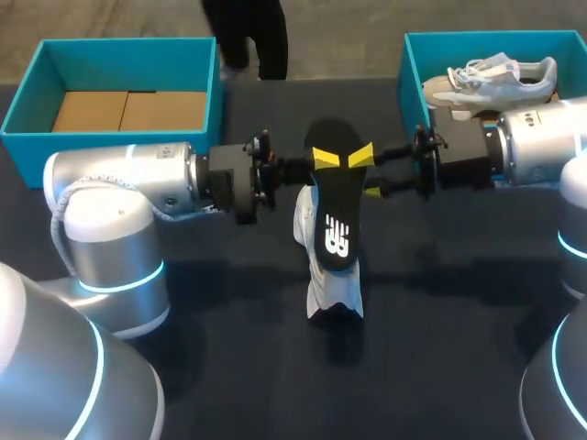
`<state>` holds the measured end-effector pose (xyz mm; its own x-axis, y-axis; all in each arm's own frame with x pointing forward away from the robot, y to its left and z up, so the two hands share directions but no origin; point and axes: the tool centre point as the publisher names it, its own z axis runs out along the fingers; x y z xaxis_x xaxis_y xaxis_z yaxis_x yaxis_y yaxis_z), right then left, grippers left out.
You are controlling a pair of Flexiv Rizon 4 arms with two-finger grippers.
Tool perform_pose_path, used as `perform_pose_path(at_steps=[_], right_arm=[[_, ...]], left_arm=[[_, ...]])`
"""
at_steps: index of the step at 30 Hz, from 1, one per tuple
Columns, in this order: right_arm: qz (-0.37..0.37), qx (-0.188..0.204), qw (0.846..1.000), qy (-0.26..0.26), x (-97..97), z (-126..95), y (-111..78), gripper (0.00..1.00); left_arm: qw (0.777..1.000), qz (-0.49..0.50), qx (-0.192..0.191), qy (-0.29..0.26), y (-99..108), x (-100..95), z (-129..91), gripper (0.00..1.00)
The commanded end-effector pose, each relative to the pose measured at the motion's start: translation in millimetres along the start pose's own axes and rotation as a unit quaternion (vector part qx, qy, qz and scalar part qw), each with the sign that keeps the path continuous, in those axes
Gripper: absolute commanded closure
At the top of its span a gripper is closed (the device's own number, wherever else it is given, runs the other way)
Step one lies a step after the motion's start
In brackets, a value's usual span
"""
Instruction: Take the shoe out of the shoebox, open the shoe tongue, remove and reinsert the insole, then place the shoe into the shoebox
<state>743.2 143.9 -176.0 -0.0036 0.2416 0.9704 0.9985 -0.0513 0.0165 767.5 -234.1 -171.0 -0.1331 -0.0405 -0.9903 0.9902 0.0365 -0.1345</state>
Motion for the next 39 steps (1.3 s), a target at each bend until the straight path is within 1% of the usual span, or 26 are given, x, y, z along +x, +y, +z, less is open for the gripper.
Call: perform_pose_path(at_steps=[1,6,8,11,14,18,21,23,24,39], right_arm=[[0.007,-0.01,1.0,-0.011,-2.3,-12.2,-7.1,0.0],[0.004,-0.029,0.999,-0.035,-12.9,-24.9,-10.5,0.0],[0.002,-0.034,0.999,-0.039,-17.8,-29.0,-11.7,0.0],[-0.003,-0.043,0.998,-0.047,-23.2,-33.7,-12.9,0.0],[-0.015,-0.053,0.996,-0.072,-26.9,-37.3,-14.3,0.0],[-0.038,-0.058,0.993,-0.092,-29.9,-40.8,-17.7,0.0],[-0.058,-0.057,0.992,-0.098,-32.8,-42.7,-20.6,0.0],[-0.081,-0.051,0.989,-0.115,-35.6,-43.4,-22.5,0.0],[-0.092,-0.05,0.985,-0.134,-36.8,-43.2,-23.5,0.0],[-0.092,-0.05,0.985,-0.134,-36.8,-43.2,-23.5,0.0]], left_arm=[[1.0,-0.023,0.004,0.011,-4.9,-1.9,-9.1,1.0],[0.998,-0.069,0.01,0.002,-15.7,1.5,-11.6,1.0],[0.995,-0.096,-0.003,-0.012,-17.9,2.4,-12.2,1.0],[0.992,-0.123,0.002,-0.017,-23.1,1.9,-13.8,1.0],[0.987,-0.158,0.007,-0.028,-25.9,1.5,-15.5,1.0],[0.982,-0.187,0.022,-0.025,-28.1,-0.5,-17.3,1.0],[0.98,-0.196,0.02,-0.028,-29.1,-1.3,-17.6,1.0],[0.978,-0.205,0.02,-0.027,-29.7,-1.9,-18.0,1.0],[0.978,-0.205,0.02,-0.027,-29.7,-1.9,-18.0,1.0],[0.978,-0.205,0.02,-0.027,-29.7,-1.9,-18.0,1.0]])
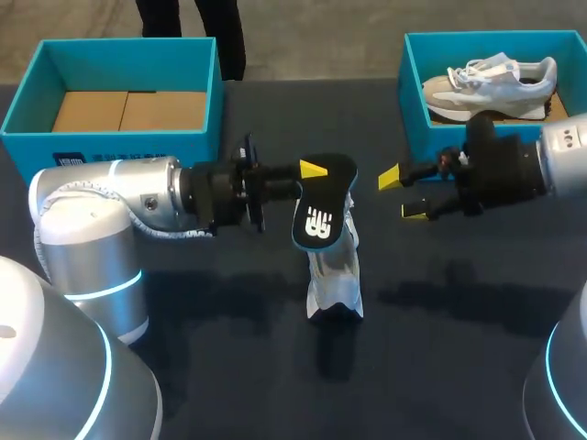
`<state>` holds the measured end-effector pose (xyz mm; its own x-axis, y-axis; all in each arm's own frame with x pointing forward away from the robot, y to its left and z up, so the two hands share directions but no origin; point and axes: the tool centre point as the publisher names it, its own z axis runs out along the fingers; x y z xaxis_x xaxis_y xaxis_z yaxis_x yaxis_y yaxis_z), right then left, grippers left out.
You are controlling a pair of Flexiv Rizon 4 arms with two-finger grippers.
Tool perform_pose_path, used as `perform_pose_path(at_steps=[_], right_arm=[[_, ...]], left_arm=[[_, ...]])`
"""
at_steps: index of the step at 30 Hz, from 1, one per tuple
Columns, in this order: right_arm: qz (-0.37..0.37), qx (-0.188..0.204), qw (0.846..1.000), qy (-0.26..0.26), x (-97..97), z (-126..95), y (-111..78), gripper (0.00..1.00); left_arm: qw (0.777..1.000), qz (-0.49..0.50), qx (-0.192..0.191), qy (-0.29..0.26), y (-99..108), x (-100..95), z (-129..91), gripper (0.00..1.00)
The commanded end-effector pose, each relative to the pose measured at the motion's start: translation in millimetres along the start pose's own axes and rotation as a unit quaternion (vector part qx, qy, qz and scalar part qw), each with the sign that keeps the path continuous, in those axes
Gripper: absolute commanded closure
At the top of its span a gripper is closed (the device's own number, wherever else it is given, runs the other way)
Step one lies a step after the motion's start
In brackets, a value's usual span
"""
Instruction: Take the shoe out of the shoebox, open the shoe tongue, remove and reinsert the insole, then place the shoe into the shoebox
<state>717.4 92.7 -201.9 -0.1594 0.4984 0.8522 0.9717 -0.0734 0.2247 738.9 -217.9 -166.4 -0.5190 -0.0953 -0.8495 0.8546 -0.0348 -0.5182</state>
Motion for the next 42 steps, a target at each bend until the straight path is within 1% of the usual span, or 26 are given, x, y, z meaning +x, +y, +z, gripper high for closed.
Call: perform_pose_path(at_steps=[1,17,18,20,22,25,26,28,31,33,36,37,42], right_arm=[[0.001,0.0,1.0,-0.002,1.0,1.4,0.0,0.0],[0.001,0.0,1.0,-0.002,1.0,1.4,0.0,0.0],[-0.022,0.002,1.0,-0.006,-3.0,2.2,2.7,0.0],[-0.072,0.009,0.997,-0.034,-8.7,7.9,7.2,0.0],[-0.106,0.012,0.994,-0.034,-17.6,12.0,9.2,0.0],[-0.155,0.014,0.987,-0.046,-24.1,14.9,7.4,0.0],[-0.171,0.014,0.984,-0.052,-25.5,15.4,6.4,0.0],[-0.199,0.017,0.978,-0.058,-27.1,15.8,4.8,0.0],[-0.233,0.02,0.97,-0.074,-29.7,16.6,0.7,0.0],[-0.251,0.019,0.964,-0.083,-31.8,16.4,-2.2,0.0],[-0.284,0.019,0.953,-0.107,-35.0,15.6,-7.4,0.0],[-0.292,0.023,0.95,-0.109,-36.2,15.7,-9.2,0.0],[-0.315,0.013,0.94,-0.133,-42.3,11.9,-23.3,0.0]], left_arm=[[1.0,0.0,-0.001,0.0,-1.5,0.1,-0.7,1.0],[1.0,0.0,-0.001,0.0,-1.5,0.1,-0.7,1.0],[1.0,0.0,-0.001,0.0,-1.5,0.1,-0.7,1.0],[1.0,-0.02,0.003,-0.008,-0.6,4.0,-1.8,1.0],[1.0,-0.027,-0.001,0.003,2.9,11.8,-3.7,1.0],[0.999,-0.044,-0.001,0.011,5.3,20.9,-5.7,1.0],[0.998,-0.055,0.001,0.004,4.5,22.1,-6.1,1.0],[0.998,-0.061,0.003,0.006,2.8,24.8,-6.2,1.0],[0.998,-0.067,0.012,0.002,1.0,29.0,-5.6,1.0],[0.995,-0.093,0.023,-0.017,3.3,30.0,-5.2,1.0],[0.993,-0.107,0.035,-0.031,5.8,29.7,-4.6,1.0],[0.993,-0.107,0.035,-0.035,6.0,28.8,-4.6,1.0],[0.991,-0.121,0.038,-0.046,7.4,26.6,-5.0,1.0]])
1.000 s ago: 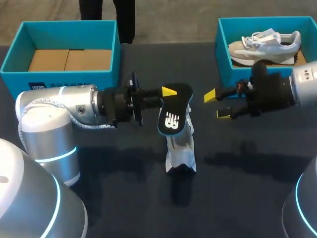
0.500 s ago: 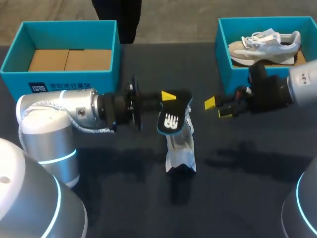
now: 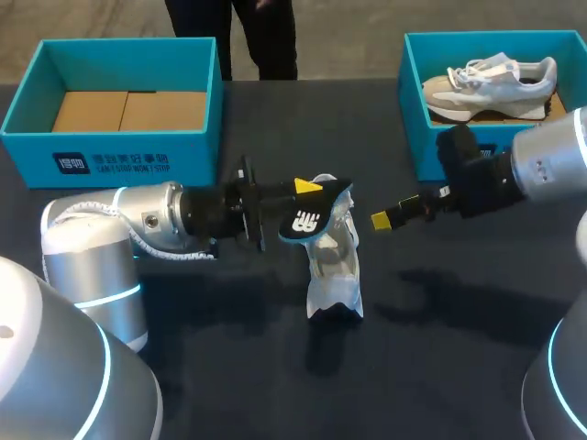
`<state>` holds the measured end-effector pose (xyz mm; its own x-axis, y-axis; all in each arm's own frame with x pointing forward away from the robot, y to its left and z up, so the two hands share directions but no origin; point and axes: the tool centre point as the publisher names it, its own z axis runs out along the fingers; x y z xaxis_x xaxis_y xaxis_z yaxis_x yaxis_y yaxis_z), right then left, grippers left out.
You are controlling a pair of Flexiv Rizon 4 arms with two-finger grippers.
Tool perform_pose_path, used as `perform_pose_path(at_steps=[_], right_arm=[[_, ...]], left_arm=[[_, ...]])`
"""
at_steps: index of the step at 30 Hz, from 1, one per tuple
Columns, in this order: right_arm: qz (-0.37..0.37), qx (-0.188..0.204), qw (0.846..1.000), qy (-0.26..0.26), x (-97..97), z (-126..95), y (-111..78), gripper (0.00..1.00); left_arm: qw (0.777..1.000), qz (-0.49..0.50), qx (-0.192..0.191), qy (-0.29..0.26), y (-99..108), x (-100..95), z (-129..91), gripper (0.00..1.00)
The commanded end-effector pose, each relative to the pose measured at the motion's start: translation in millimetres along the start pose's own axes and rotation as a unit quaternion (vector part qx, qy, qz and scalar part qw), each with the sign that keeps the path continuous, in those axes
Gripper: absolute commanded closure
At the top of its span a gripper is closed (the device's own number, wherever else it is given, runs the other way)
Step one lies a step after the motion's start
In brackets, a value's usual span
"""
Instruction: Take the shoe out of the shoebox, open the shoe tongue, remove and reinsert the insole, then place the shoe into the shoebox
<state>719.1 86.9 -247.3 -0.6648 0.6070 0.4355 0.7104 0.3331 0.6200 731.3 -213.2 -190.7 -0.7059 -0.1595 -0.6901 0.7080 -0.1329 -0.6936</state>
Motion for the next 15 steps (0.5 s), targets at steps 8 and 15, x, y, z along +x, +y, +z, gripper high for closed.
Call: perform_pose_path(at_steps=[8,15], right_arm=[[0.001,0.011,0.999,-0.044,10.1,-10.2,-28.9,0.0],[0.001,0.011,0.999,-0.044,10.1,-10.2,-28.9,0.0]], left_arm=[[0.999,-0.035,0.02,-0.018,1.4,4.5,5.4,1.0],[0.998,-0.052,0.021,-0.018,0.5,11.8,6.6,1.0]])
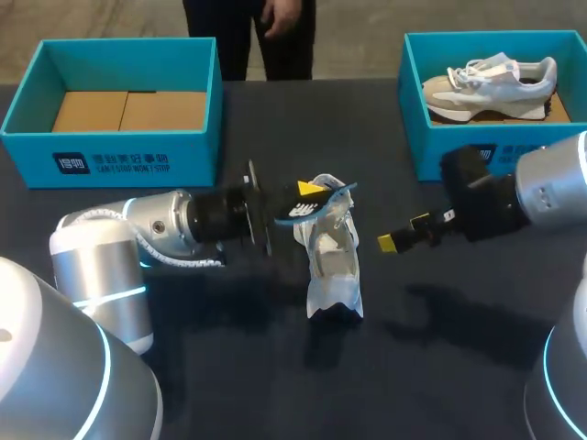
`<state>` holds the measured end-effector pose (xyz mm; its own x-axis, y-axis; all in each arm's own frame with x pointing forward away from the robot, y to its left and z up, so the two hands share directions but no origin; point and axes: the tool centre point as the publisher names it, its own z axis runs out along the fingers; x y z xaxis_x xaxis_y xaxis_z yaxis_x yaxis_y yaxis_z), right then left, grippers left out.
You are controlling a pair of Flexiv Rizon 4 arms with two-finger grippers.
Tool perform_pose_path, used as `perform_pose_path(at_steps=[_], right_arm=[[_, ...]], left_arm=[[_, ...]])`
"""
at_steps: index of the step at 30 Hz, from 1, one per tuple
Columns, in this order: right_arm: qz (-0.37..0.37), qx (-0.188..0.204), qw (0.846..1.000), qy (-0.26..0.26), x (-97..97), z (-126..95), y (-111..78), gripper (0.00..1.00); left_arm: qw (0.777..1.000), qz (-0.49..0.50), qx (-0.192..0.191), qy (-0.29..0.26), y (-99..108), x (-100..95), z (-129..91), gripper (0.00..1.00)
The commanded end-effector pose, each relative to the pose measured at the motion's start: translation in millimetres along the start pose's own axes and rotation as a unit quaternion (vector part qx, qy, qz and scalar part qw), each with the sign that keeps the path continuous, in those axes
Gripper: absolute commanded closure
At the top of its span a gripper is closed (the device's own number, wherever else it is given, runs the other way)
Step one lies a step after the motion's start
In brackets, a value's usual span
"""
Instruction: Take the shoe out of the shoebox, open the shoe tongue, remove and reinsert the insole, then place the shoe into the shoebox
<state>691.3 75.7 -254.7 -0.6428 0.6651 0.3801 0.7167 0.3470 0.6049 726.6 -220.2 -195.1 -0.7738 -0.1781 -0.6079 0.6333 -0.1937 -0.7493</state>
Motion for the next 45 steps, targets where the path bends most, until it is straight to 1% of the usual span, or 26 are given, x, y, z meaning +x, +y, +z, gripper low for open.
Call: perform_pose_path(at_steps=[1,9,10,11,12,13,15,16,17,21,26,33,35,36,37,42,45], right_arm=[[0.0,0.0,1.0,-0.002,1.6,-0.7,-0.9,0.0],[0.0,0.0,1.0,-0.002,1.6,-0.7,-0.9,0.0],[-0.018,-0.017,1.0,-0.006,-1.3,1.4,-2.4,0.0],[-0.017,-0.003,1.0,-0.023,-5.4,5.0,-5.2,0.0],[-0.037,-0.013,0.999,-0.025,-8.0,7.3,-6.4,0.0],[-0.041,-0.011,0.999,-0.022,-9.4,9.9,-8.6,0.0],[-0.074,-0.01,0.997,-0.026,-12.9,15.3,-12.9,0.0],[-0.073,-0.008,0.997,-0.032,-14.5,16.9,-14.4,0.0],[-0.09,-0.012,0.996,-0.027,-15.7,18.7,-16.0,0.0],[-0.11,-0.018,0.994,-0.017,-20.5,24.0,-23.2,0.0],[-0.135,-0.016,0.991,-0.007,-25.2,32.8,-31.8,0.0],[-0.157,-0.007,0.988,0.001,-27.6,41.4,-38.8,0.0],[-0.164,-0.001,0.986,0.006,-26.6,43.2,-41.4,0.0],[-0.167,0.002,0.986,0.012,-26.1,44.0,-42.0,0.0],[-0.166,0.007,0.986,0.005,-24.9,44.5,-42.7,0.0],[-0.166,0.007,0.986,0.005,-24.9,44.5,-42.7,0.0],[-0.166,0.007,0.986,0.005,-24.9,44.5,-42.7,0.0]], left_arm=[[1.0,-0.002,-0.003,0.002,0.2,5.7,-0.1,1.0],[1.0,-0.021,-0.01,-0.004,-1.9,13.8,-3.2,1.0],[1.0,-0.022,-0.01,-0.004,-1.8,15.3,-3.4,1.0],[1.0,-0.027,-0.009,-0.006,-1.9,16.7,-3.6,1.0],[0.999,-0.031,-0.007,-0.008,-2.3,18.0,-3.5,1.0],[0.999,-0.03,-0.008,-0.007,-2.7,19.2,-3.5,1.0],[0.999,-0.031,-0.009,-0.007,-2.7,21.8,-3.8,1.0],[0.999,-0.031,-0.009,-0.007,-2.3,22.4,-4.0,1.0],[0.999,-0.033,-0.011,-0.008,-1.8,23.5,-4.3,1.0],[0.999,-0.038,-0.012,-0.011,0.3,29.0,-3.7,1.0],[0.999,-0.045,-0.017,-0.015,5.5,35.0,-4.2,1.0],[0.998,-0.054,-0.029,-0.021,9.4,33.9,-4.8,1.0],[0.996,-0.075,-0.024,-0.029,7.4,33.1,-4.2,1.0],[0.997,-0.073,-0.025,-0.029,6.8,33.0,-4.1,1.0],[0.997,-0.074,-0.027,-0.026,5.8,33.2,-4.1,1.0],[0.994,-0.101,-0.027,-0.017,5.8,34.0,-5.5,1.0],[0.993,-0.112,-0.03,-0.002,7.7,34.8,-7.8,1.0]])
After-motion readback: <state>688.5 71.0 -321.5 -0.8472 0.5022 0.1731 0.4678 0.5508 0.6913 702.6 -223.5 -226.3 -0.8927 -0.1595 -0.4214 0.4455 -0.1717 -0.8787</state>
